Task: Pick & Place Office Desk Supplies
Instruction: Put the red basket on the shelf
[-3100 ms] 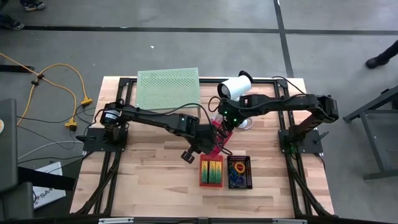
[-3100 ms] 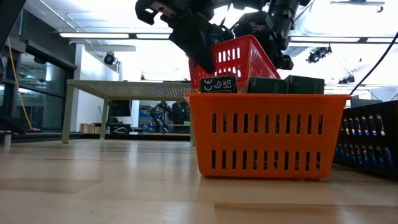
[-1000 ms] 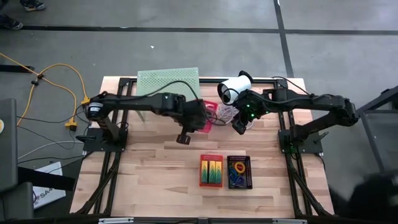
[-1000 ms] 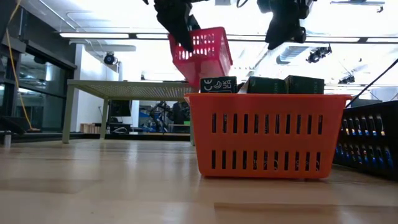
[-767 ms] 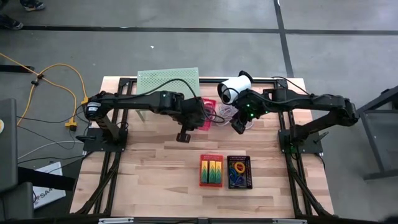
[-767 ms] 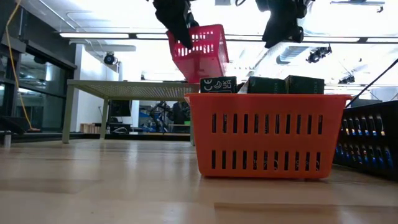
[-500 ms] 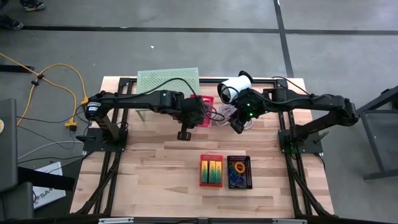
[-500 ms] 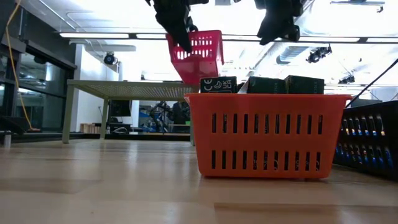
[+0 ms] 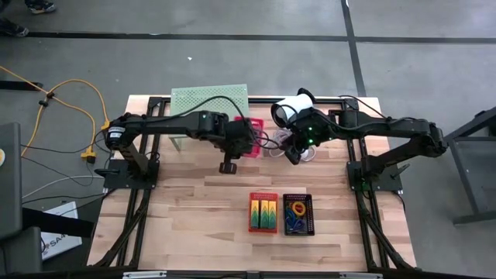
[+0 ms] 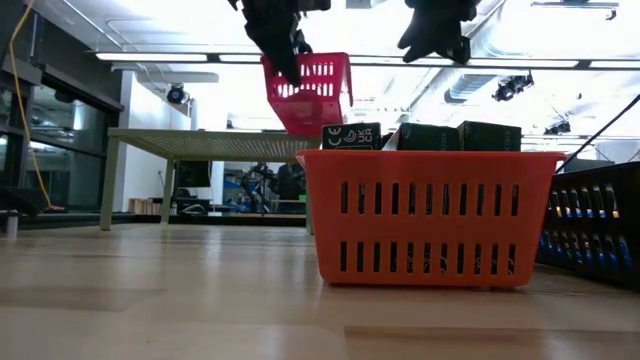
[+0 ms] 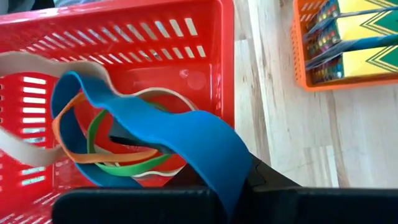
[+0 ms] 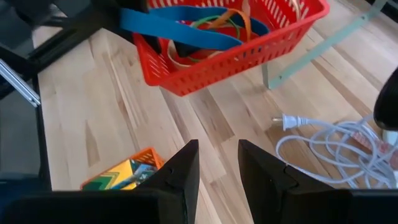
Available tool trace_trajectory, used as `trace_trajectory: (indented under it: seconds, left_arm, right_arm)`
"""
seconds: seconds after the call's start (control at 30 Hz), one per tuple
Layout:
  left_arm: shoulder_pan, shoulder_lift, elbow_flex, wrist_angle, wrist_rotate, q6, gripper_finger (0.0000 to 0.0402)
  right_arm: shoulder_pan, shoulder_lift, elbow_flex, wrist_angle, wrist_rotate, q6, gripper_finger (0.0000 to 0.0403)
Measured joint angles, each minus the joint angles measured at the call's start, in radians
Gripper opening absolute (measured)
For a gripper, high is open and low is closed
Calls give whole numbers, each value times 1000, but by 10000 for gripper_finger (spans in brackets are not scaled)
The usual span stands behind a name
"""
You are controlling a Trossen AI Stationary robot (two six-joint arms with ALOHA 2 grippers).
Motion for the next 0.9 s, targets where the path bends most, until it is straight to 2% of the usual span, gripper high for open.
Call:
trace_trajectory:
  seconds: [0.37, 0.57, 0.9]
  left_arm:
    - [17, 0, 0, -28, -1, -15, 1]
    - [10, 0, 0, -91, -65, -17, 1]
    - [16, -33, -29, -148, -49, -2, 1]
  right_arm:
    - [0, 0, 0, 63, 0, 0, 99]
    - [0, 0, 0, 74, 0, 0, 99]
    - [0, 0, 0, 73, 0, 0, 99]
